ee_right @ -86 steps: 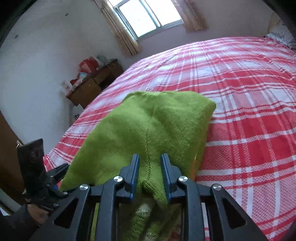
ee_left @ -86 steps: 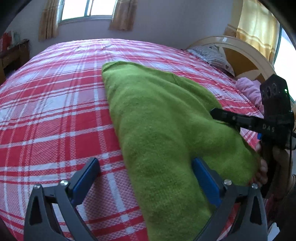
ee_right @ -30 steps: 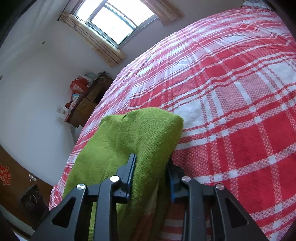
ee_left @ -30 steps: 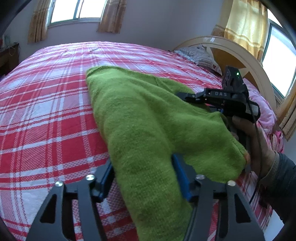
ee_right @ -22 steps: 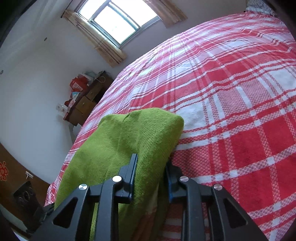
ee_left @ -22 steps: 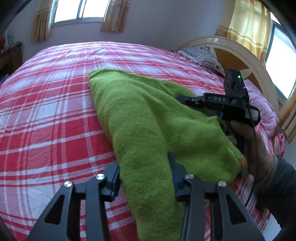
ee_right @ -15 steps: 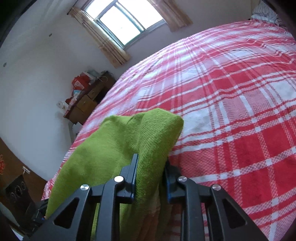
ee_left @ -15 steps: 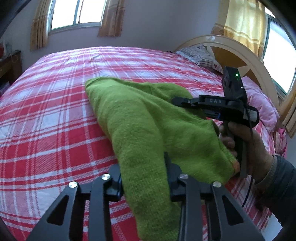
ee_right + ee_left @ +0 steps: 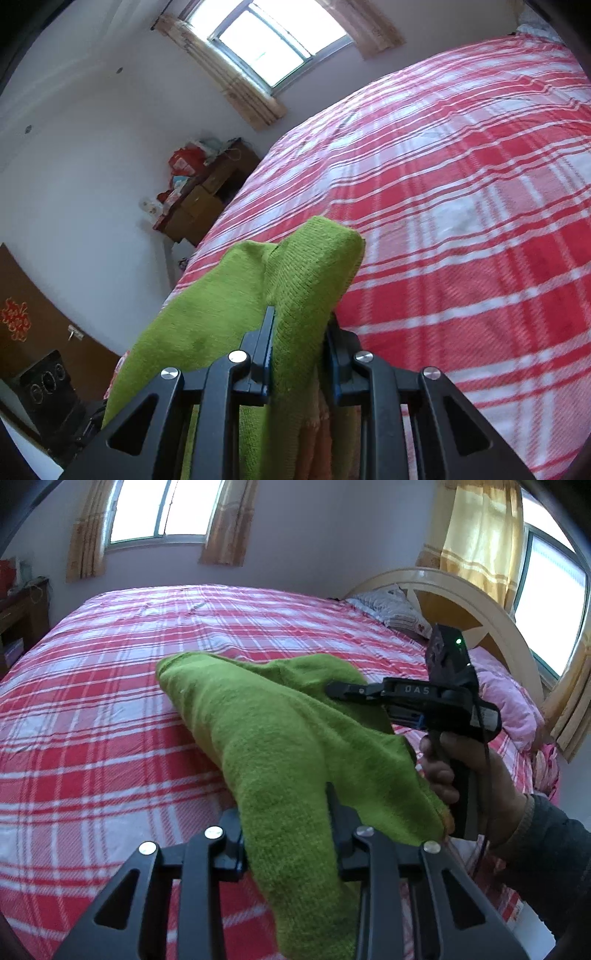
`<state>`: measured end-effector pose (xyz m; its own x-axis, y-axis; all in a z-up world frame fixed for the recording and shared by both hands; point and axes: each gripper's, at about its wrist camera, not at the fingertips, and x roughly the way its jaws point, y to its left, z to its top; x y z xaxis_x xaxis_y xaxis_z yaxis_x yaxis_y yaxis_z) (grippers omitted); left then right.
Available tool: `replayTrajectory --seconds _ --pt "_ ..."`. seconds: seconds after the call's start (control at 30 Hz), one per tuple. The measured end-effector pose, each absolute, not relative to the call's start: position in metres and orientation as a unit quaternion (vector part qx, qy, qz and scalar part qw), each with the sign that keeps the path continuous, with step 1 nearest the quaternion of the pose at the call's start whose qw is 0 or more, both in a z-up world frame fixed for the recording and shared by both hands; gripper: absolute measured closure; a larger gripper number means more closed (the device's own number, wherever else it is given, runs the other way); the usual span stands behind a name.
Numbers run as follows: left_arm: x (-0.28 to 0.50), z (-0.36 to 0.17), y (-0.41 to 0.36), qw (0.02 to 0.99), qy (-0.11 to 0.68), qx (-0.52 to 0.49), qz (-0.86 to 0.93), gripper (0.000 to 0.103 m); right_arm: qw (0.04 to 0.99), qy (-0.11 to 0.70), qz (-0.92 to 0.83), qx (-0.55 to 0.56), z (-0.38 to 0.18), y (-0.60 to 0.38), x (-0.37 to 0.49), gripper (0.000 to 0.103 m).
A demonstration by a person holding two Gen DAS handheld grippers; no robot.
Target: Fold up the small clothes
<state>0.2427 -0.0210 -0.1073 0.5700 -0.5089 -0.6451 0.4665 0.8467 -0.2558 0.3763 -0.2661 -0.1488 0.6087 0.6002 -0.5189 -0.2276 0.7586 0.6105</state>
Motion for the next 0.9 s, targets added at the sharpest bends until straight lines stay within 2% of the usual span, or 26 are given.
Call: replayTrajectory --seconds 0.9 --pt "0.175 -0.096 0.136 0.933 0.325 -0.061 -0.139 0.070 0.796 0.388 0.411 0.217 -0.136 -0.019 0.368 0.080"
